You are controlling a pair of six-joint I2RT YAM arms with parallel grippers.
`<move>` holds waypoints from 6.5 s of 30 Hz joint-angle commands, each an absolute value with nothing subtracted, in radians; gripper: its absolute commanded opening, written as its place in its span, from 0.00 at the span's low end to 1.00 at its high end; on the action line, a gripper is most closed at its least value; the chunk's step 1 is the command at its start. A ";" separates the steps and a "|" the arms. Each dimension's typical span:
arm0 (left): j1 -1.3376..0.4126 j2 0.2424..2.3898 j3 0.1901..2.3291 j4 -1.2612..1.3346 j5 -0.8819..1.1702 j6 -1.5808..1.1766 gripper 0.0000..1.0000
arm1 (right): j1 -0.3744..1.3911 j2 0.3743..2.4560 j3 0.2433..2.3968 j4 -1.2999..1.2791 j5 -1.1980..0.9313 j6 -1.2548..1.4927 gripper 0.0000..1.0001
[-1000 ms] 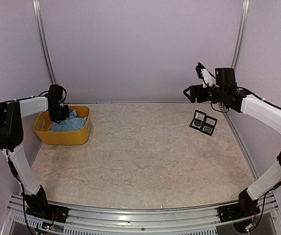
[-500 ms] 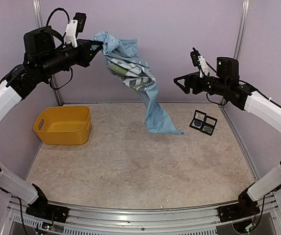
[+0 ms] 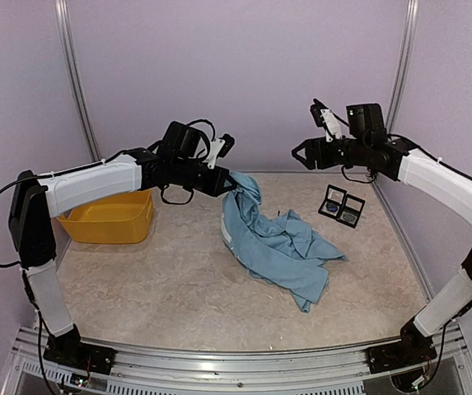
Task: Pin the brooch onto the clothing
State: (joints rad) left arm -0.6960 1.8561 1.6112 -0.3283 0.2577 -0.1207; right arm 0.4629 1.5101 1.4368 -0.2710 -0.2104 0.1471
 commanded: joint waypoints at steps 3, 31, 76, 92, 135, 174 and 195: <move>-0.663 1.800 1.573 -0.279 0.270 -0.139 0.00 | 0.489 1.621 1.424 -0.523 -0.108 0.139 0.60; -0.698 1.575 1.322 -0.320 0.096 0.227 0.82 | 0.434 2.263 1.913 -0.717 -0.057 -0.148 0.44; -0.520 1.769 1.732 -0.209 0.008 0.228 0.00 | 0.384 1.907 2.140 -0.561 -0.203 -0.312 0.00; -0.605 1.095 1.498 -0.186 0.235 0.108 0.00 | 0.413 1.291 1.811 -0.476 -0.722 -0.255 0.00; -0.473 1.707 1.625 -0.046 -0.179 0.149 0.00 | 0.568 1.617 1.624 -0.367 0.025 -0.392 0.00; -0.758 1.847 1.290 -0.296 -0.056 -0.101 0.35 | 0.637 1.901 1.257 -0.276 -0.143 0.299 0.00; -0.975 1.751 1.039 -0.561 0.154 -0.002 0.14 | 0.565 2.265 1.584 -0.327 0.035 0.341 0.00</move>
State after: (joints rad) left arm -0.9268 1.8347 1.0920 -0.4541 0.0120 -0.0162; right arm 0.5716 2.2024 1.5433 -0.2714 -0.0235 0.3523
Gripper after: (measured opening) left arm 0.145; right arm 0.002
